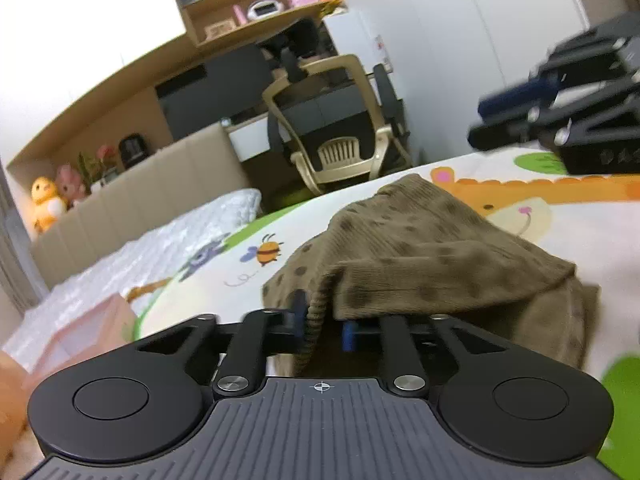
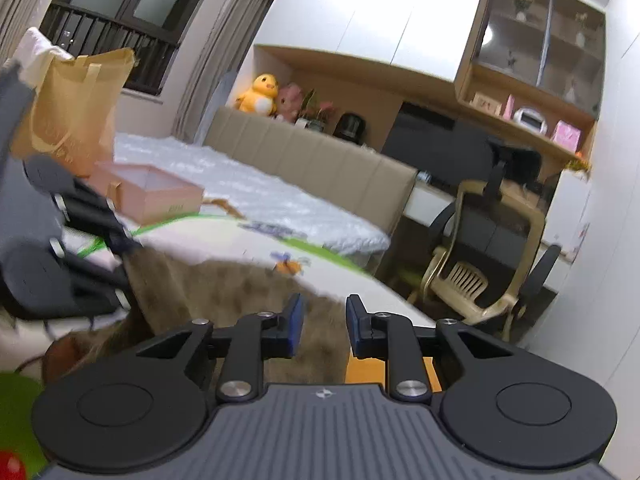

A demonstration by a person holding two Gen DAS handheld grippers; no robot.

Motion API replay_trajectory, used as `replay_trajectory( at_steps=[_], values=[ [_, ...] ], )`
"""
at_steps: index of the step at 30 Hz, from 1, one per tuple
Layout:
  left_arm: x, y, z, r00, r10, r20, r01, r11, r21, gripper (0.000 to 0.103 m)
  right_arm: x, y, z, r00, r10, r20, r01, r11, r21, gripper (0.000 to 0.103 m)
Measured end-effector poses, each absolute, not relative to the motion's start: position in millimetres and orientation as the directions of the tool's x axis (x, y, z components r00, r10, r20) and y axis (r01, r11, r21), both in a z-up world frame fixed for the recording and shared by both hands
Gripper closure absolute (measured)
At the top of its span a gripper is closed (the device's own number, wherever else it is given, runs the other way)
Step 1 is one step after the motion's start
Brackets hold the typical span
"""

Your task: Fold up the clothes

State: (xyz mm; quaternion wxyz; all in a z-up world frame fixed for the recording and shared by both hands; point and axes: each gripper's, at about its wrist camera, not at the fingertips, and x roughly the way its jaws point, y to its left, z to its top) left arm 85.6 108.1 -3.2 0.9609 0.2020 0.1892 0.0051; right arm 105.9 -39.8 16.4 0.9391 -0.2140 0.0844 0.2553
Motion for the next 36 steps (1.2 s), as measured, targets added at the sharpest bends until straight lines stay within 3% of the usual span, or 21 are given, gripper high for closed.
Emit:
replay_trajectory(
  at_steps=[2, 5, 7, 10, 12, 13, 14, 16, 17, 19, 27, 28, 30, 32, 34, 36],
  values=[
    [69.8, 111.1, 0.6, 0.929, 0.065, -0.364, 0.093, 0.912, 0.400, 0.091, 99.8, -44.8, 7.8, 0.840, 0.453, -0.298, -0.539, 0.761, -0.362, 0.076],
    [45.0, 112.4, 7.4, 0.924, 0.023, -0.381, 0.143, 0.905, 0.401, 0.092, 84.3, -46.4, -8.1, 0.811, 0.477, -0.338, -0.582, 0.712, -0.393, 0.052],
    [29.9, 111.0, 11.1, 0.919, -0.002, -0.395, 0.174, 0.900, 0.401, 0.092, 77.0, -42.9, -15.8, 0.792, 0.492, -0.360, -0.609, 0.679, -0.410, 0.050],
    [21.9, 112.2, 11.4, 0.902, -0.021, -0.432, 0.203, 0.903, 0.379, 0.082, 78.4, -27.3, -22.3, 0.771, 0.505, -0.388, -0.635, 0.657, -0.406, 0.050],
    [27.2, 114.7, 6.7, 0.890, -0.008, -0.457, 0.195, 0.911, 0.364, 0.059, 83.3, -14.6, -27.3, 0.762, 0.505, -0.406, -0.646, 0.639, -0.417, 0.050],
    [31.0, 115.8, 3.6, 0.883, -0.001, -0.470, 0.189, 0.916, 0.353, 0.036, 86.6, -6.7, -32.2, 0.764, 0.497, -0.411, -0.643, 0.632, -0.432, 0.050],
    [35.2, 116.6, -0.1, 0.875, 0.002, -0.484, 0.183, 0.924, 0.335, 0.024, 89.7, 0.1, -36.8, 0.772, 0.485, -0.411, -0.634, 0.628, -0.450, 0.051],
    [45.4, 118.5, -6.7, 0.860, 0.003, -0.511, 0.173, 0.939, 0.297, 0.018, 96.5, 9.5, -42.1, 0.799, 0.462, -0.386, -0.602, 0.631, -0.490, 0.073],
    [51.8, 118.9, -10.0, 0.853, 0.005, -0.521, 0.167, 0.945, 0.281, 0.014, 100.1, 11.6, -41.0, 0.816, 0.448, -0.366, -0.578, 0.645, -0.500, 0.093],
    [66.3, 120.1, -16.5, 0.852, 0.024, -0.524, 0.130, 0.958, 0.254, 0.009, 103.1, 8.3, -28.1, 0.841, 0.438, -0.317, -0.541, 0.675, -0.501, 0.095],
    [114.0, 123.2, -19.2, 0.884, 0.091, -0.458, 0.011, 0.976, 0.216, 0.008, 109.5, -11.6, 29.8, 0.904, 0.410, -0.125, -0.416, 0.770, -0.484, 0.095],
    [115.9, 121.2, -18.4, 0.896, 0.106, -0.431, -0.001, 0.971, 0.237, 0.008, 111.1, -12.2, 29.0, 0.906, 0.404, -0.127, -0.412, 0.772, -0.485, 0.095],
    [114.7, 119.4, -14.7, 0.924, 0.140, -0.357, -0.034, 0.957, 0.288, 0.020, 112.5, -14.1, 25.7, 0.909, 0.395, -0.136, -0.409, 0.775, -0.481, 0.095],
    [108.6, 122.8, -8.0, 0.936, 0.146, -0.321, -0.043, 0.950, 0.308, 0.066, 110.8, -18.3, 21.3, 0.907, 0.392, -0.152, -0.415, 0.777, -0.473, 0.095],
    [97.4, 127.6, 0.2, 0.943, 0.130, -0.307, -0.032, 0.951, 0.307, 0.083, 105.2, -23.8, 16.1, 0.904, 0.394, -0.167, -0.424, 0.776, -0.467, 0.095],
    [81.7, 128.7, 6.0, 0.950, 0.096, -0.296, 0.003, 0.949, 0.317, 0.089, 99.2, -29.8, 12.2, 0.898, 0.400, -0.185, -0.439, 0.774, -0.457, 0.095]
  ],
)
